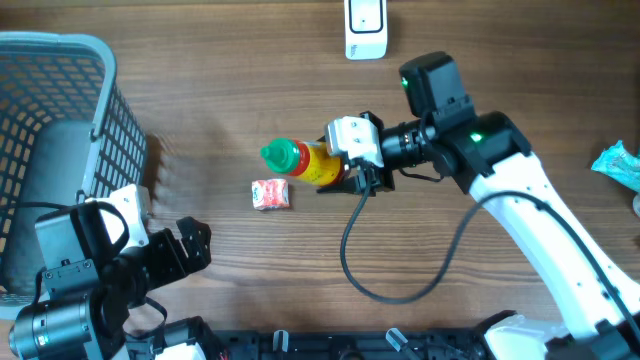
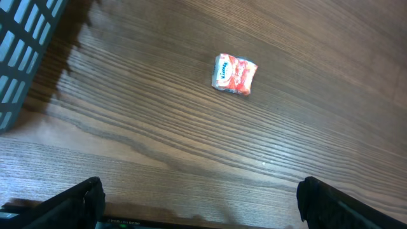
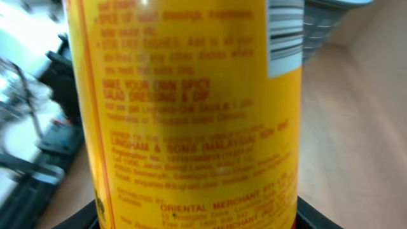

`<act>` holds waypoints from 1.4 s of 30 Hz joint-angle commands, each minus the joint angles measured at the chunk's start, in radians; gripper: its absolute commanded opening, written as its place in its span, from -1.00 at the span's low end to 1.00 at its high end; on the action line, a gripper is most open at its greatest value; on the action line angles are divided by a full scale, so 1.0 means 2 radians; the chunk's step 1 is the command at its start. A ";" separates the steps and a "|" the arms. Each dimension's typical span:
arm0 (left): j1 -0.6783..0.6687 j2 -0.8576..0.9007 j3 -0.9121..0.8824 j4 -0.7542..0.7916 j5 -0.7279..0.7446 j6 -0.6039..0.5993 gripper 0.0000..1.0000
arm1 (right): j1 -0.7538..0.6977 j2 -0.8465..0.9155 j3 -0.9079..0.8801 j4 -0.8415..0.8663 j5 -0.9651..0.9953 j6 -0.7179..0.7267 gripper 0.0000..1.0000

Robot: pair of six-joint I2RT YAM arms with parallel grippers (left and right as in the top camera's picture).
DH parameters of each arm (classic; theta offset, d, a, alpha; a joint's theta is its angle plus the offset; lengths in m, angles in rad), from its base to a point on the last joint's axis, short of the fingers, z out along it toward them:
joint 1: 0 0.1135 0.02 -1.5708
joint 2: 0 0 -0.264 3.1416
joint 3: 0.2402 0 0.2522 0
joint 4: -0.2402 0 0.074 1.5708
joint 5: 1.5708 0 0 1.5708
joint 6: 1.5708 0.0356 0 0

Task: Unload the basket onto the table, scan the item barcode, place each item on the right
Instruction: 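Lift the chili bottle with the right gripper and tilt it upright, then hold the chili bottle barcode under the white scanner with the right gripper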

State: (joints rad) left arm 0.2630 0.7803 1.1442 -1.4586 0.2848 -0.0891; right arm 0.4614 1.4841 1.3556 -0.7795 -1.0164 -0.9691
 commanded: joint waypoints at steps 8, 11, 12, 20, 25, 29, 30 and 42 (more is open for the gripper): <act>0.001 -0.001 -0.001 0.001 -0.001 -0.004 1.00 | -0.103 0.124 0.006 0.171 -0.303 0.312 -0.91; 0.001 -0.001 -0.001 0.001 -0.001 -0.004 1.00 | -0.109 0.175 0.006 0.362 -0.263 0.574 -0.91; 0.001 -0.001 -0.001 0.001 -0.001 -0.004 1.00 | -0.113 0.191 0.006 0.428 -0.241 0.667 -0.91; 0.001 -0.001 -0.001 0.001 -0.001 -0.004 1.00 | -0.156 0.337 0.006 0.872 -0.151 1.102 -0.91; 0.001 -0.001 -0.001 0.001 -0.001 -0.005 1.00 | -0.161 0.403 0.040 0.872 -0.111 1.100 -0.91; 0.001 -0.001 -0.001 0.001 -0.001 -0.004 1.00 | -0.163 0.465 0.143 0.856 -0.111 1.101 -0.91; 0.001 -0.001 -0.001 0.001 -0.001 -0.005 1.00 | -0.163 0.476 0.165 0.847 -0.113 1.098 -0.91; 0.001 -0.001 -0.001 0.001 -0.001 -0.004 1.00 | -0.166 0.503 0.196 0.664 -0.091 0.932 -0.91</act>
State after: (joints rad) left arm 0.2630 0.7803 1.1431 -1.4586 0.2848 -0.0891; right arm 0.1345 2.4844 1.7367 0.5381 -1.2110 1.0290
